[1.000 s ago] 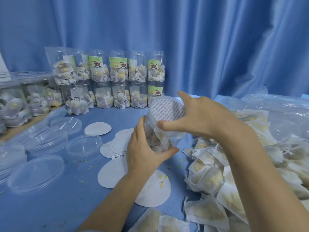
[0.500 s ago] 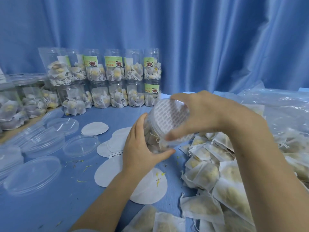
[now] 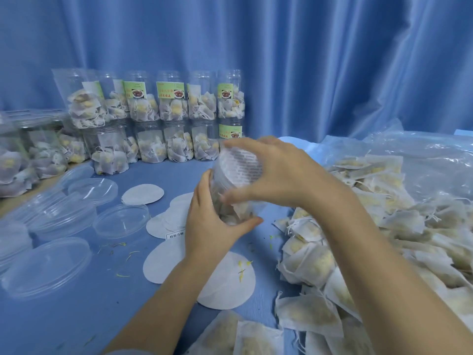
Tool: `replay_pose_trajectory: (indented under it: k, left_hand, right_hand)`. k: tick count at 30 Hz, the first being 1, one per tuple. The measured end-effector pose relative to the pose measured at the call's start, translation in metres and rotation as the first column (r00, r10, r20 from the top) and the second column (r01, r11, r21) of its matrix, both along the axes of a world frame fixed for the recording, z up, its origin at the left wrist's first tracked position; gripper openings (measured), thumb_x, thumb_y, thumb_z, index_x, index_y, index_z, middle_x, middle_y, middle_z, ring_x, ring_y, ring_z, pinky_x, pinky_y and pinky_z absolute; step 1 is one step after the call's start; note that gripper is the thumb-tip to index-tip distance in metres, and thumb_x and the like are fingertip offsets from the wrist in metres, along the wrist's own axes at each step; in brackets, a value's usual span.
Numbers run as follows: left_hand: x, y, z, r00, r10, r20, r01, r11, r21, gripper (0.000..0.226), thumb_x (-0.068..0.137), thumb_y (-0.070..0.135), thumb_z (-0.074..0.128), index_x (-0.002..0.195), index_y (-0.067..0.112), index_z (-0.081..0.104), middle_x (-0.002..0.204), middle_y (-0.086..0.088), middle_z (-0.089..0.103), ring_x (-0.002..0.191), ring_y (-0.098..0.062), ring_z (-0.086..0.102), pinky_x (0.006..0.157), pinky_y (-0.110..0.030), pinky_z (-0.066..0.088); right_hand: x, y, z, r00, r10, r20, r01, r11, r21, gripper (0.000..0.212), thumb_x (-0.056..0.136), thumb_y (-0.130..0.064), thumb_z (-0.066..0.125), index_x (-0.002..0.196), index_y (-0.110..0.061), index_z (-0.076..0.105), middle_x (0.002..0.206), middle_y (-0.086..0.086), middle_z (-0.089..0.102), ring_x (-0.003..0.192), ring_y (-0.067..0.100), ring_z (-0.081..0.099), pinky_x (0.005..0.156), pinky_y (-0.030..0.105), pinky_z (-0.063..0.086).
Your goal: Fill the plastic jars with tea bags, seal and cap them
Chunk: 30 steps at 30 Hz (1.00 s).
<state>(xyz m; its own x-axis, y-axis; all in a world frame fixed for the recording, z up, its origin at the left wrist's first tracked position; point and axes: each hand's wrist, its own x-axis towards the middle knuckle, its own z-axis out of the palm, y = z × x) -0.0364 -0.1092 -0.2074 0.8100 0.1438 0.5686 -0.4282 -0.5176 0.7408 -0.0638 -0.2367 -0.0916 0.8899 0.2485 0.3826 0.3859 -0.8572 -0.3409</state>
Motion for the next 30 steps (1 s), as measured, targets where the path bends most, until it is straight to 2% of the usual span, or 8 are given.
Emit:
replay_pose_trajectory:
  k: [6,8,11,14,19,24,27,30]
  left_hand:
    - [0.003,-0.001,0.003,0.996,-0.081,-0.035,0.078,0.994,-0.073,0.105,0.044,0.047,0.088,0.131,0.017,0.037,0.126,-0.006,0.055,0.113,-0.027,0.058,0.09,-0.05,0.049]
    - [0.002,0.0,0.003,0.998,-0.06,-0.029,0.057,0.994,-0.093,0.106,0.044,0.046,0.087,0.133,0.018,0.036,0.127,-0.006,0.054,0.114,-0.027,0.056,0.093,-0.048,0.048]
    - [0.003,0.005,0.004,0.996,-0.071,-0.044,0.065,0.99,-0.123,0.107,0.042,0.037,0.092,0.133,0.026,0.037,0.119,0.004,0.058,0.107,-0.018,0.058,0.086,-0.031,0.052]
    - [0.003,0.006,0.007,0.993,-0.105,-0.055,0.098,0.989,-0.114,0.106,0.043,0.033,0.094,0.133,0.021,0.038,0.119,-0.003,0.059,0.108,-0.025,0.058,0.086,-0.04,0.052]
    - [-0.005,0.0,0.01,1.0,-0.011,-0.003,0.01,0.998,-0.065,0.1,0.045,0.044,0.087,0.13,0.019,0.043,0.107,-0.016,0.063,0.096,-0.034,0.06,0.083,-0.055,0.046]
    - [-0.006,-0.002,0.01,0.999,-0.014,-0.031,0.01,0.994,-0.111,0.105,0.041,0.043,0.091,0.131,0.026,0.04,0.113,-0.006,0.061,0.1,-0.03,0.06,0.088,-0.052,0.047]
    - [-0.002,0.006,0.007,0.995,-0.078,-0.056,0.057,0.949,-0.312,0.102,0.044,0.032,0.092,0.132,0.031,0.04,0.122,0.011,0.058,0.108,-0.01,0.059,0.088,-0.027,0.05]
    - [0.001,0.012,0.011,0.988,-0.152,-0.04,0.121,0.897,-0.425,0.103,0.042,0.025,0.094,0.131,0.032,0.041,0.124,0.012,0.059,0.11,-0.005,0.059,0.09,-0.026,0.05]
  right_hand:
    - [0.007,0.023,-0.016,0.921,-0.362,0.147,0.368,0.93,-0.015,0.084,0.065,-0.088,0.034,0.134,-0.04,0.037,0.114,0.013,0.052,0.102,0.033,0.054,0.067,0.035,0.031]
    - [0.011,0.019,-0.016,0.953,-0.298,0.049,0.298,0.954,0.01,0.088,0.062,-0.09,0.032,0.138,-0.045,0.031,0.129,0.014,0.044,0.121,0.034,0.042,0.09,0.046,0.035]
    - [0.01,0.011,-0.018,0.999,-0.047,-0.003,0.047,0.997,0.055,0.081,0.069,-0.081,0.044,0.141,-0.052,0.021,0.154,0.004,0.017,0.141,0.023,0.01,0.116,0.047,0.008]
    - [0.009,0.01,-0.025,0.989,0.074,0.132,-0.096,0.981,0.171,0.058,0.08,-0.064,0.054,0.134,-0.058,0.034,0.148,-0.012,0.03,0.134,0.019,0.028,0.11,0.033,0.024]
    - [0.011,0.028,-0.031,0.951,-0.154,0.27,0.139,0.988,0.072,0.046,0.084,-0.065,0.038,0.129,-0.055,0.039,0.135,-0.01,0.042,0.119,0.026,0.042,0.094,0.043,0.034]
    - [0.017,0.018,-0.029,0.991,0.047,0.129,-0.08,0.96,0.267,0.067,0.073,-0.074,0.049,0.135,-0.053,0.033,0.14,-0.013,0.037,0.13,0.016,0.033,0.103,0.034,0.033]
    - [0.021,0.003,-0.029,0.971,0.231,-0.058,-0.126,0.705,0.697,0.093,0.051,-0.079,0.061,0.136,-0.051,0.034,0.14,-0.019,0.042,0.13,0.001,0.039,0.105,0.03,0.035]
    - [0.031,0.0,-0.044,0.894,0.4,-0.202,-0.137,0.672,0.727,0.068,0.055,-0.06,0.079,0.115,-0.057,0.047,0.121,-0.026,0.058,0.12,0.0,0.05,0.094,0.026,0.044]
